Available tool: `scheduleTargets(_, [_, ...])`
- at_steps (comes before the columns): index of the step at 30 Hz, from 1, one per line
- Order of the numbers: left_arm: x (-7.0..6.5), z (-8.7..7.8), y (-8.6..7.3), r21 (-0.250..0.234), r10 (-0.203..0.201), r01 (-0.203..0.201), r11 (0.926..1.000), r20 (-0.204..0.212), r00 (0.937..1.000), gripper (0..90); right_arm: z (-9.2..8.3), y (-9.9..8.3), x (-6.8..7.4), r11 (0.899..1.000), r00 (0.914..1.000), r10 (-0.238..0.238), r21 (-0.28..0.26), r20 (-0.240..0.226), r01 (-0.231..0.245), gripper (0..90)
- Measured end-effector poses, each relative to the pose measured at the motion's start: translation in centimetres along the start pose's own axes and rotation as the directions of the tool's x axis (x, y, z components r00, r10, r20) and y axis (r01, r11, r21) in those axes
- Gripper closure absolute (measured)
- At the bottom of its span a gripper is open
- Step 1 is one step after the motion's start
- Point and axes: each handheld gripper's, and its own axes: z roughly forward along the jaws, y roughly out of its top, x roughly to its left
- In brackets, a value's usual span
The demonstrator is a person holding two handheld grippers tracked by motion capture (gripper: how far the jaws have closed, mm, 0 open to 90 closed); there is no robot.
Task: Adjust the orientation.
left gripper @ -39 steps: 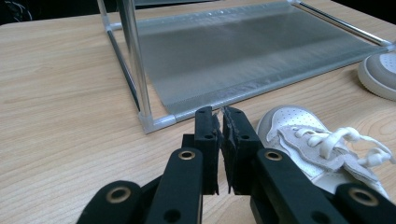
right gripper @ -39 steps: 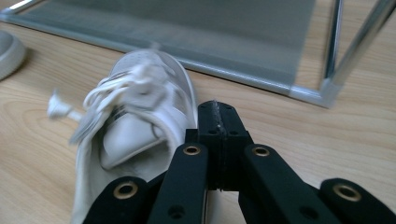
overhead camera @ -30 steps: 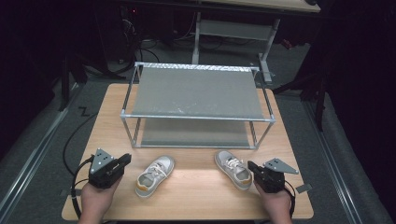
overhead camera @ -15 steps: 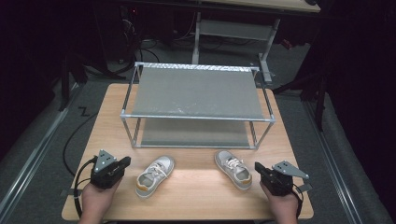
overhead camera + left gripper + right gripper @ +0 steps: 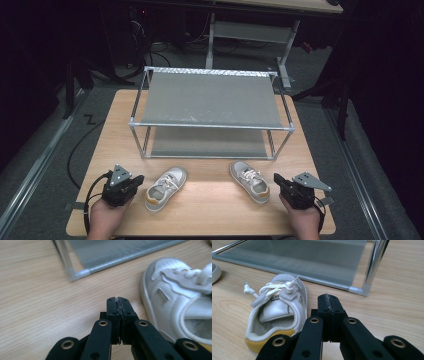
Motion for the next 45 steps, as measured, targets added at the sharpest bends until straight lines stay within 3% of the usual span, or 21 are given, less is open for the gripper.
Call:
scheduleTargets(2, [-0.1,0.3,-0.1,0.034,-0.006,0.004,0.9994,0.044,0.9990,89.8,0.0,0.0,0.0,1.000,1.0000,-0.001,0.001,-0.001,0.001,89.8])
scheduleTargets(3, [-0.2,0.4,-0.2,0.054,0.014,-0.017,0.9984,0.056,0.9983,89.9,0.0,-0.1,0.1,1.000,1.0000,-0.003,0.002,-0.004,0.003,89.8])
scheduleTargets(9, [-0.8,0.8,-0.2,0.083,0.024,-0.033,0.9960,0.107,0.9940,90.0,0.1,0.0,0.1,1.000,1.0000,-0.004,0.005,0.000,0.004,89.8])
scheduleTargets(12, [-1.1,0.9,-0.1,0.088,0.043,-0.052,0.9948,0.101,0.9940,90.0,0.1,0.0,0.2,1.000,1.0000,-0.007,0.005,-0.001,0.007,89.8])
scheduleTargets(17, [-1.5,1.1,0.0,0.096,0.044,-0.058,0.9937,0.141,0.9890,90.0,-0.1,0.0,0.2,1.000,1.0000,-0.009,0.000,0.002,0.009,89.8])
scheduleTargets(24, [-4.2,2.6,1.0,0.101,0.098,-0.120,0.9876,0.201,0.9747,90.0,-0.4,-0.3,-0.1,1.000,0.9999,-0.007,0.005,0.008,0.007,89.8])
scheduleTargets(26, [-5.2,3.0,1.4,0.103,0.111,-0.137,0.9852,0.228,0.9674,90.0,-0.6,-0.4,-0.2,1.000,0.9999,-0.003,0.005,0.012,0.003,89.8])
scheduleTargets(27, [-6.2,3.3,1.6,0.099,0.140,-0.168,0.9809,0.240,0.9607,90.0,-0.7,-0.5,-0.2,1.000,0.9999,0.000,0.006,0.016,0.000,89.8])
scheduleTargets(30, [-6.7,3.4,1.7,0.101,0.155,-0.184,0.9778,0.239,0.9585,90.0,-0.8,-0.5,-0.3,1.000,0.9999,-0.001,0.006,0.016,0.001,89.8])
scheduleTargets(34, [-6.7,3.0,1.4,0.094,0.137,-0.162,0.9822,0.232,0.9631,90.0,-0.2,-0.5,-0.2,1.000,1.0000,-0.006,0.021,0.004,0.006,89.9])
scheduleTargets(36, [-6.6,3.0,1.3,0.095,0.130,-0.153,0.9836,0.220,0.9668,89.9,1.1,-0.5,-0.7,0.999,0.9996,-0.017,0.043,0.023,0.016,89.9])
scheduleTargets(38, [-6.9,3.1,1.1,0.103,0.114,-0.135,0.9855,0.188,0.9755,89.7,2.1,-0.5,-1.1,0.998,0.9995,-0.001,0.063,0.032,-0.001,89.9])
scheduleTargets(40, [-7.0,3.2,1.1,0.104,0.103,-0.123,0.9869,0.180,0.9782,89.7,2.5,-0.5,-1.3,0.997,0.9996,0.001,0.073,0.029,-0.004,89.9])
scheduleTargets(43, [-7.5,3.5,1.1,0.104,0.097,-0.116,0.9879,0.168,0.9809,90.0,3.1,-0.5,-0.6,0.996,0.9999,-0.013,0.093,-0.003,0.014,90.0])
scheduleTargets(45, [-8.0,3.9,1.5,0.106,0.104,-0.124,0.9866,0.180,0.9782,89.9,3.1,-0.5,0.9,0.994,0.9982,-0.051,0.099,-0.030,0.054,90.0])
